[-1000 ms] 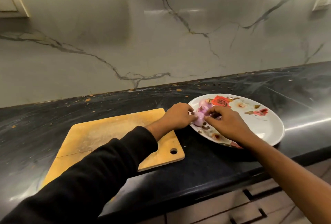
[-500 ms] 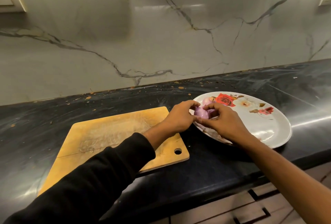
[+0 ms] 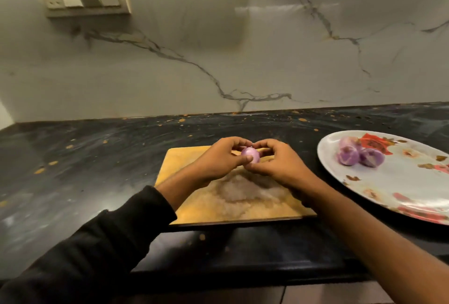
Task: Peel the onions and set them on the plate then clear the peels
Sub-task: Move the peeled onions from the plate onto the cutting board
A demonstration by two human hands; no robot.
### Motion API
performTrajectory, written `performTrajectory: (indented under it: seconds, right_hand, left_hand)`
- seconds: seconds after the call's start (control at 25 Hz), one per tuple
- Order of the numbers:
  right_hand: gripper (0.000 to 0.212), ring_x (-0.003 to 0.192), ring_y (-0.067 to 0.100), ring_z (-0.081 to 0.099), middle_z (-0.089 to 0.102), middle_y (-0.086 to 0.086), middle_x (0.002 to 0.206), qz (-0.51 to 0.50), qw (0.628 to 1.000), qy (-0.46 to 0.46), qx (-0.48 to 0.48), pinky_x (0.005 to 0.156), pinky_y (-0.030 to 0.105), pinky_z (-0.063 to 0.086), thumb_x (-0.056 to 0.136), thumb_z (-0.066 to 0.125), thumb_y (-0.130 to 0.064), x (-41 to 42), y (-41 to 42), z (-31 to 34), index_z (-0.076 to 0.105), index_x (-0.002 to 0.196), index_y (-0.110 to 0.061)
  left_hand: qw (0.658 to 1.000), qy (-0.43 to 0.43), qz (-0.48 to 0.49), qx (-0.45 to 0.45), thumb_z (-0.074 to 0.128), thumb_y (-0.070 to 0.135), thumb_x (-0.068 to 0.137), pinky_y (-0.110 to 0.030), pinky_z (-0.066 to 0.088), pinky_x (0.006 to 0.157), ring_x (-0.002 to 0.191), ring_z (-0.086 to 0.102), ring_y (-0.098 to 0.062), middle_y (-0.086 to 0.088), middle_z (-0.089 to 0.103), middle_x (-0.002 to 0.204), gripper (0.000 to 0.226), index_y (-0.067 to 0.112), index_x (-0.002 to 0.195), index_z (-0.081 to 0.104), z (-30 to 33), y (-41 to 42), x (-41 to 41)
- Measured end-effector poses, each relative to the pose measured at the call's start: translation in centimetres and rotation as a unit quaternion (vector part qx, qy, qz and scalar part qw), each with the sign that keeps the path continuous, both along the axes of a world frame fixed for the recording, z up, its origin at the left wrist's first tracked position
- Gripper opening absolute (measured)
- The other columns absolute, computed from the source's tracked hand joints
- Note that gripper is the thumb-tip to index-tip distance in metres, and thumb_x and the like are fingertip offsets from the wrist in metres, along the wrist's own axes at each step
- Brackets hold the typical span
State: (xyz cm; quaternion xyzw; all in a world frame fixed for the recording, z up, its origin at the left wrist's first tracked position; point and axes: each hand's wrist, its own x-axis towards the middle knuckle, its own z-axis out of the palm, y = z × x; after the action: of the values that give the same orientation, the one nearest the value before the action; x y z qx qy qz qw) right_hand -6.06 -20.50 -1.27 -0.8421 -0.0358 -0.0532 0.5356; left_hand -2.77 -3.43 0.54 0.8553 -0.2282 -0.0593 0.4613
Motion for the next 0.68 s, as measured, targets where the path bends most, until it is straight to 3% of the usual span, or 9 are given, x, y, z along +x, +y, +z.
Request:
performTrajectory:
  seconds: [0.24,0.36,0.68]
  right_hand:
    - [0.043,0.079,0.013,0.073,0.070,0.003,0.099,0.082,0.996,0.026,0.022,0.057,0.018,0.055,0.081,0.081,-0.019,1.3,7.7,-0.7,0.059,0.118,-0.022]
    - [0.035,0.080,0.007,0.072,0.069,-0.001,0.099,0.091,0.996,-0.010,-0.021,0.065,0.019,0.059,0.086,0.076,-0.022,1.3,9.3,-1.0,0.062,0.118,-0.023]
    - [0.048,0.103,0.010,0.062,0.062,-0.008,0.109,0.101,0.991,-0.043,-0.082,0.077,0.019,0.053,0.081,0.081,-0.027,0.9,9.4,-0.7,0.059,0.124,-0.023]
  left_hand:
    - [0.997,0.017,0.073,0.012,0.065,0.023,0.095,-0.037,0.054,0.098,0.107,0.063,-0.010,0.004,0.067,0.116,0.033,0.020,0.127,0.061,-1.3,8.2,-0.1]
    - [0.998,0.016,0.067,0.013,0.061,0.024,0.097,-0.037,0.053,0.098,0.107,0.064,-0.010,0.005,0.069,0.115,0.029,0.022,0.126,0.063,-1.8,10.0,0.0]
    - [0.997,0.053,0.052,-0.011,0.067,0.024,0.094,-0.035,0.057,0.094,0.108,0.065,-0.015,0.000,0.066,0.118,0.038,0.020,0.130,0.058,-1.9,10.2,0.2]
